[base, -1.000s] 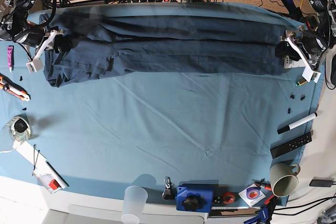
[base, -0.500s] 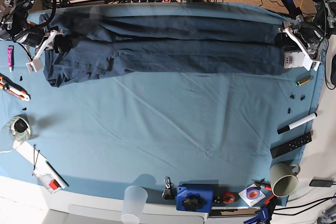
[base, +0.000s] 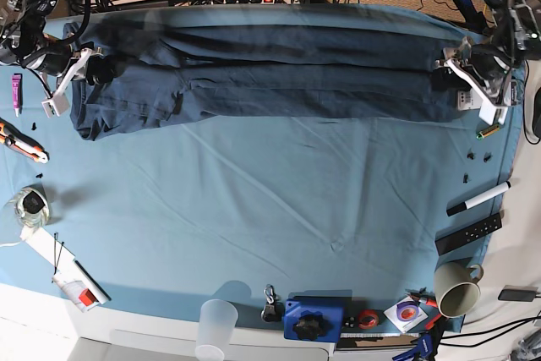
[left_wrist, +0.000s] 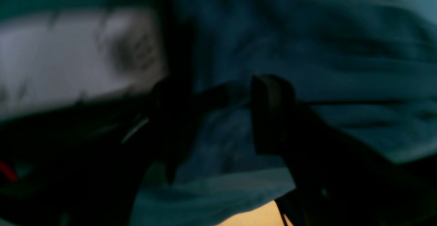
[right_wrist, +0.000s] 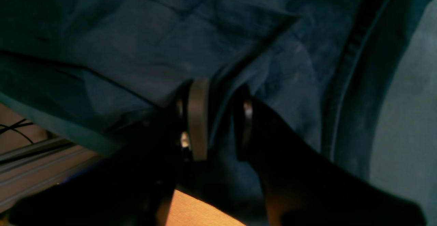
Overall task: Fold the T-shirt properly
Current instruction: 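Release the strip with the left gripper and regrasp its end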
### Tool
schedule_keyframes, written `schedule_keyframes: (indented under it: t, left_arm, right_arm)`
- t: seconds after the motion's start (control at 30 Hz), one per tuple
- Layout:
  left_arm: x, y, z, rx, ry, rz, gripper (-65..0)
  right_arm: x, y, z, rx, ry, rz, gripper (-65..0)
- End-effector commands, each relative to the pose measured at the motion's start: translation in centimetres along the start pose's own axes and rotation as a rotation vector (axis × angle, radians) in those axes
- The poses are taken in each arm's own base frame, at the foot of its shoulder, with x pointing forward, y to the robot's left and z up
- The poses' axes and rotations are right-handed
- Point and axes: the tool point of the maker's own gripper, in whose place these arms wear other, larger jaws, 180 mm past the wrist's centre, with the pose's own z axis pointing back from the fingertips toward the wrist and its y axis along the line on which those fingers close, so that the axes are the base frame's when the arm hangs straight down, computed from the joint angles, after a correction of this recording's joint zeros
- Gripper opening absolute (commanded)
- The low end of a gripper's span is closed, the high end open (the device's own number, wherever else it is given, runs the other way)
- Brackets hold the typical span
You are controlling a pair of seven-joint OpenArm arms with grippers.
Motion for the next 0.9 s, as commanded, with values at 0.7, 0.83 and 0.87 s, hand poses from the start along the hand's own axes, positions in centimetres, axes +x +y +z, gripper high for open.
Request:
schedule_keyframes:
  t: [0.7, 0.83, 0.87]
  left_arm:
    - [-0.2, 0.2, -2.2, -0.023, 0.003, 0.140, -32.2]
    - [-1.4, 0.3, -2.3, -0.025, 0.054, 0.148, -41.3]
    - [-1.8, 0.3, -2.2, -0.023, 0.069, 0.150, -44.8]
  right_arm:
    - [1.3, -0.4, 0.9, -0.016, -0.033, 0.028, -51.7]
    - [1.3, -0.4, 0.9, -0.016, -0.033, 0.028, -51.7]
    - [1.3, -0.4, 0.9, -0.016, -0.033, 0.028, -51.7]
